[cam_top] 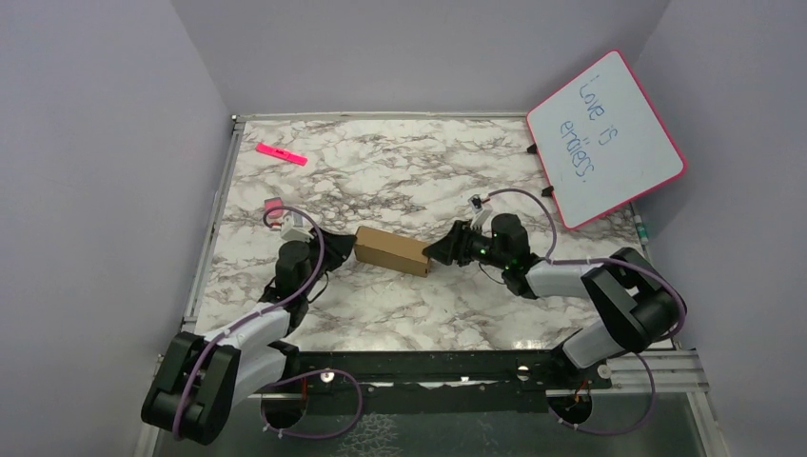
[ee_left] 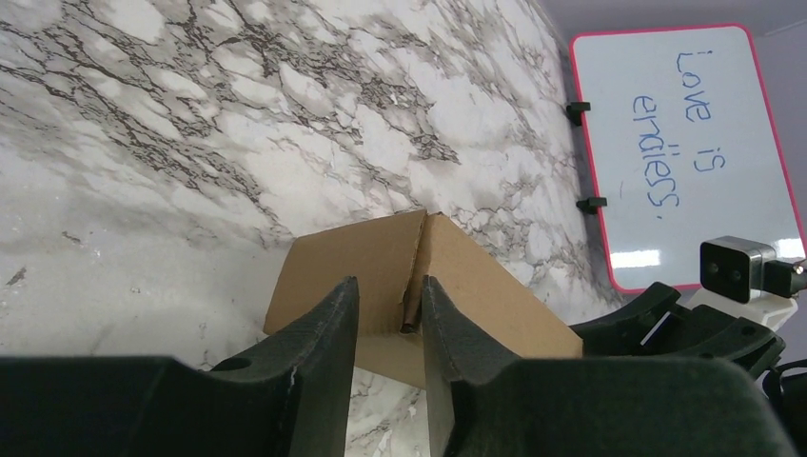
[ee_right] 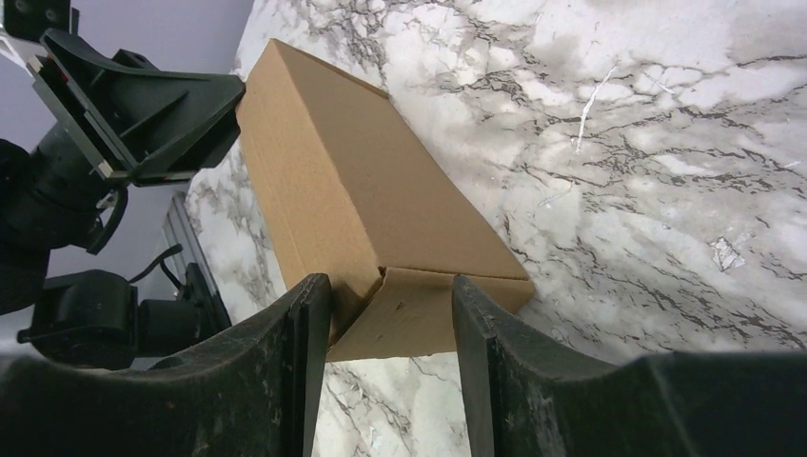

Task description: Fold the paper box

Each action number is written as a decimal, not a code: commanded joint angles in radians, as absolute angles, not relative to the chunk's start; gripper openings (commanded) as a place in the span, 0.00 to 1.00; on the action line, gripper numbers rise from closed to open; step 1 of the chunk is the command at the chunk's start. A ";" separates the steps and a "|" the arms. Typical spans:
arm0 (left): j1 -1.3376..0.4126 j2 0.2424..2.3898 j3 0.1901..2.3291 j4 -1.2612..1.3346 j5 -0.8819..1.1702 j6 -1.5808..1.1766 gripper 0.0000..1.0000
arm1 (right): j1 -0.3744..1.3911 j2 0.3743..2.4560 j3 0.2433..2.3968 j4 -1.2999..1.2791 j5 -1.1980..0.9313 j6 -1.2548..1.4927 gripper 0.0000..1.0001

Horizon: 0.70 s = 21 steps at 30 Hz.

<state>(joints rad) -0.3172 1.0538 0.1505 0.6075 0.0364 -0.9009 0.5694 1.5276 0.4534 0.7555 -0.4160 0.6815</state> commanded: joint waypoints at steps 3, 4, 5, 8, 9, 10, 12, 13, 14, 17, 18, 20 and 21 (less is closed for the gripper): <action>-0.328 1.114 0.121 0.352 0.025 -0.835 0.30 | 0.577 1.443 0.485 0.532 -0.345 0.522 0.55; -0.329 1.098 0.128 0.351 0.028 -0.834 0.31 | 0.577 1.413 0.502 0.501 -0.339 0.494 0.56; -0.328 1.073 0.136 0.349 0.032 -0.835 0.33 | 0.578 1.393 0.530 0.464 -0.334 0.465 0.56; -0.329 0.989 0.186 0.283 0.016 -0.826 0.39 | 0.578 1.346 0.595 0.366 -0.324 0.377 0.61; -0.329 0.962 0.213 0.250 0.008 -0.815 0.42 | 0.578 1.335 0.614 0.341 -0.322 0.352 0.63; -0.328 0.937 0.238 0.223 0.008 -0.803 0.44 | 0.578 1.327 0.633 0.321 -0.328 0.330 0.66; -0.328 0.888 0.284 0.173 0.008 -0.786 0.49 | 0.577 1.326 0.682 0.272 -0.353 0.278 0.72; -0.328 0.865 0.305 0.152 -0.012 -0.782 0.52 | 0.578 1.335 0.712 0.241 -0.375 0.265 0.75; -0.328 0.843 0.326 0.131 -0.018 -0.773 0.56 | 0.578 1.350 0.744 0.206 -0.403 0.239 0.77; -0.327 0.788 0.394 0.056 -0.026 -0.715 0.64 | 0.588 1.381 0.808 0.150 -0.454 0.199 0.80; -0.327 0.772 0.421 0.019 -0.033 -0.688 0.66 | 0.599 1.389 0.825 0.139 -0.455 0.178 0.81; -0.327 0.744 0.487 -0.061 -0.042 -0.623 0.69 | 0.624 1.415 0.869 0.096 -0.440 0.127 0.83; -0.327 0.730 0.521 -0.100 -0.047 -0.587 0.71 | 0.636 1.434 0.896 0.069 -0.435 0.103 0.84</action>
